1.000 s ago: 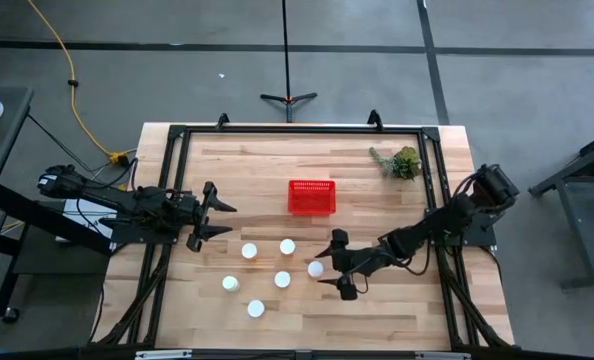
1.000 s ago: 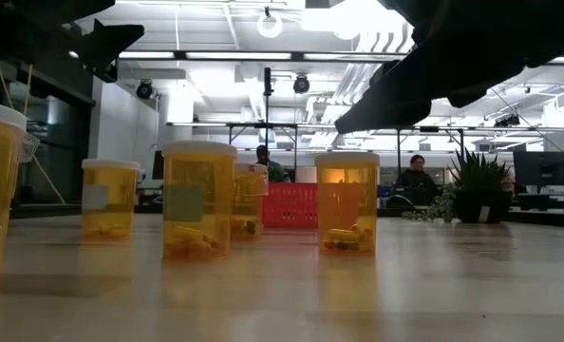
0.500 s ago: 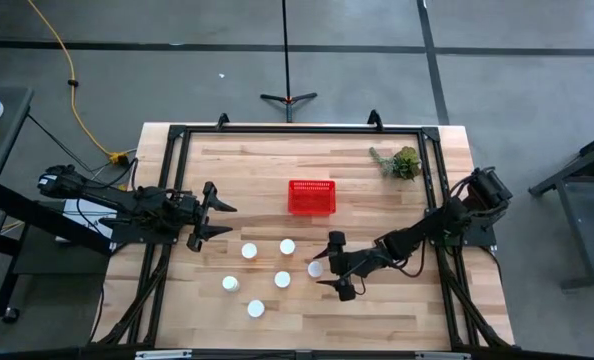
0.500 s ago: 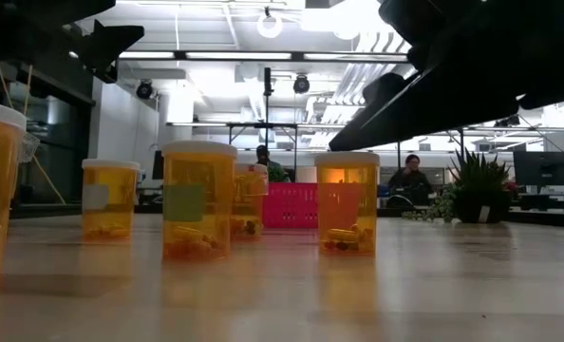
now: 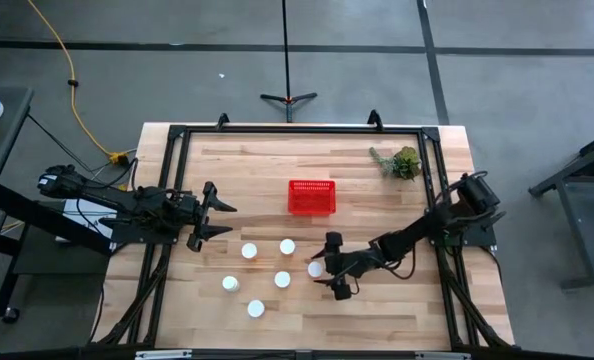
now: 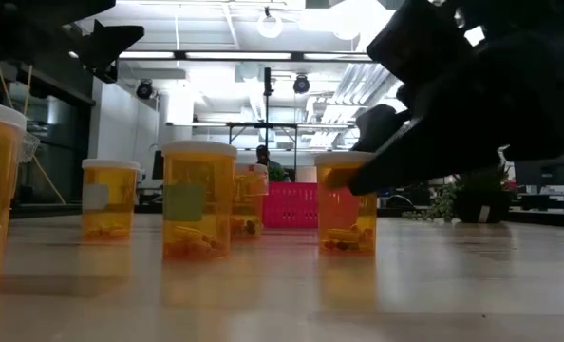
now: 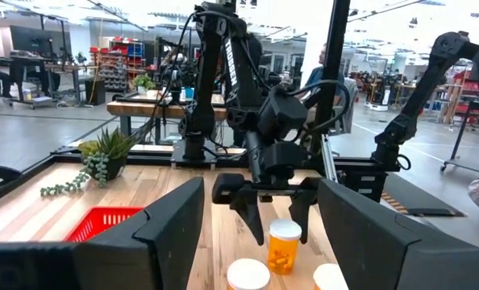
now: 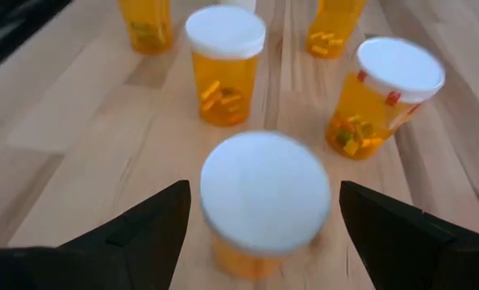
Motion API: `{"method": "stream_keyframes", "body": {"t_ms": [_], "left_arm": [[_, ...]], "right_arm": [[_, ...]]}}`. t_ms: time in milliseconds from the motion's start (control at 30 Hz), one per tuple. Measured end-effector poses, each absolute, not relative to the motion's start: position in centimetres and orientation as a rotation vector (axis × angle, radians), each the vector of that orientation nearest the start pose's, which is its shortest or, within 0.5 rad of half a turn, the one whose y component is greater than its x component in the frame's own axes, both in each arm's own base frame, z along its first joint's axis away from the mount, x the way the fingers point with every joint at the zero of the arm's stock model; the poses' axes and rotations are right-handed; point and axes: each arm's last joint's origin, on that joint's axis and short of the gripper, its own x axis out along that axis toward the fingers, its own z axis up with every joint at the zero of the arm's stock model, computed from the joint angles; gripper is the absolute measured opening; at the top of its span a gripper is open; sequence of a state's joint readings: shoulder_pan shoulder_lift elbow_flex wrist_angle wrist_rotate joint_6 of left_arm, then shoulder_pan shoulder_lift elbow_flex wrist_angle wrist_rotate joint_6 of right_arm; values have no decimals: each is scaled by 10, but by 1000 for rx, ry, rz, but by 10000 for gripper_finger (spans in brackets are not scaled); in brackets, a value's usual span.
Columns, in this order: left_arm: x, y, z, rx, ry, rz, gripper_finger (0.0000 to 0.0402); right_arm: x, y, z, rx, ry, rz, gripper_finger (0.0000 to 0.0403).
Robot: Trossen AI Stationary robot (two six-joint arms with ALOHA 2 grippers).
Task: Pick and place pill bottles into a basket
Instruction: Put the orange pill bottle into the red bin
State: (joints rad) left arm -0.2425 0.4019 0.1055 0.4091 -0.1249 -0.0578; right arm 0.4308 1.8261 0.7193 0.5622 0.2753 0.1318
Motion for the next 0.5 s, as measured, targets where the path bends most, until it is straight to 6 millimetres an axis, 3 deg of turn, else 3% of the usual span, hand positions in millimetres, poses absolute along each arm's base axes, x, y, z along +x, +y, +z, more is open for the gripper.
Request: {"method": "stream_keyframes", "body": {"t_ms": [500], "left_arm": [[122,-27,203,-78,-107,-121,277]], "right_arm": [[305,132,115,-49,524,154,309]]}}
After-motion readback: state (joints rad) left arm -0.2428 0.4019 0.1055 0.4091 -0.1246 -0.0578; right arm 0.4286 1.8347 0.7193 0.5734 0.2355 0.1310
